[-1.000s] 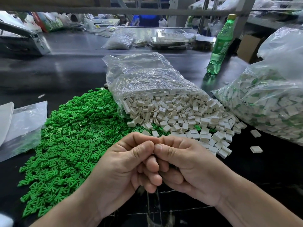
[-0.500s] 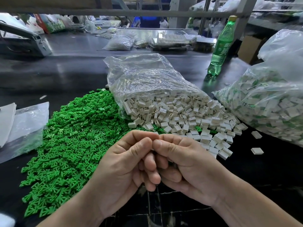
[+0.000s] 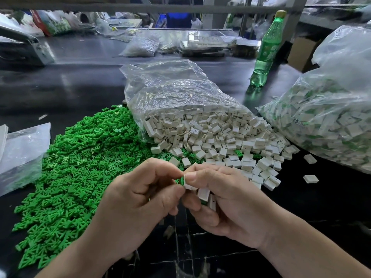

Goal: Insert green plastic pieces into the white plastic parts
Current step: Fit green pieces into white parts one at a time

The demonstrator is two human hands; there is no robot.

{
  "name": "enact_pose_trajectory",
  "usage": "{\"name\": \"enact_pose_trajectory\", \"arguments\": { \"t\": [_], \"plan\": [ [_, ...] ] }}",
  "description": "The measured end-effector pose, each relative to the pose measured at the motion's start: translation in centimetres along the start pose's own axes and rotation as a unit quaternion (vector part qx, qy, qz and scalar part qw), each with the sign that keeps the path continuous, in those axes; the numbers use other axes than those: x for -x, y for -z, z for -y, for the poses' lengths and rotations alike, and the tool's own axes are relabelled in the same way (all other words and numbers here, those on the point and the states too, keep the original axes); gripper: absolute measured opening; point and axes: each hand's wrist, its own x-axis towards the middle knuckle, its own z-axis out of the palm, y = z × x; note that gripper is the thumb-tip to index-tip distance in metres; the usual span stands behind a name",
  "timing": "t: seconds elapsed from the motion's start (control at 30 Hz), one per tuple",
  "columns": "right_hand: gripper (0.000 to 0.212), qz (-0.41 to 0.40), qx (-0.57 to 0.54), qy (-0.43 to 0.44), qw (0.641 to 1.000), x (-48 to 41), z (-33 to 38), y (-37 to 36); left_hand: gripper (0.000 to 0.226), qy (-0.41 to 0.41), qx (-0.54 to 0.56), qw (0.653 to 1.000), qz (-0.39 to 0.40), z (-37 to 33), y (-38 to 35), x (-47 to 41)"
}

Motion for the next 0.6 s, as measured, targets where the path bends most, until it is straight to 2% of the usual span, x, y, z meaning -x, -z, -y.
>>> {"name": "enact_pose_trajectory", "arguments": {
  "t": [0.13,0.23,0.37,0.43,0.5,0.53,0.57,0.6],
  "plan": [
    [0.013,0.011,-0.025,-0.001,1.000,0.0,0.0,0.1,0.015,-0.021,0.012,1.000,-0.019,-0.5,-0.5,0.0],
    [0.002,0.021,-0.072,0.006,0.997,-0.1,-0.4,0.7,0.014,-0.065,-0.055,0.996,-0.026,-0.6,-0.6,0.0],
    [0.010,0.105,-0.213,0.082,0.968,-0.3,0.3,2.7,0.019,-0.014,-0.140,0.989,-0.053,-0.1,0.1,-0.2],
    [0.015,0.068,-0.226,0.114,0.965,-0.3,1.1,3.7,0.026,0.014,-0.240,0.970,-0.042,0.8,0.6,-0.3],
    [0.017,-0.055,-0.141,0.123,0.981,-0.1,1.9,4.4,0.051,0.042,-0.347,0.937,-0.002,1.5,0.9,-0.5],
    [0.016,-0.133,-0.036,0.123,0.983,0.0,2.0,4.6,0.063,0.060,-0.388,0.919,0.018,1.8,1.0,-0.5],
    [0.014,-0.207,0.115,0.116,0.965,0.1,1.9,4.7,0.073,0.074,-0.425,0.902,0.033,2.0,1.1,-0.5],
    [0.016,-0.264,0.280,0.105,0.917,0.1,1.5,4.6,0.081,0.085,-0.454,0.886,0.048,2.2,1.0,-0.5]
  ]
}}
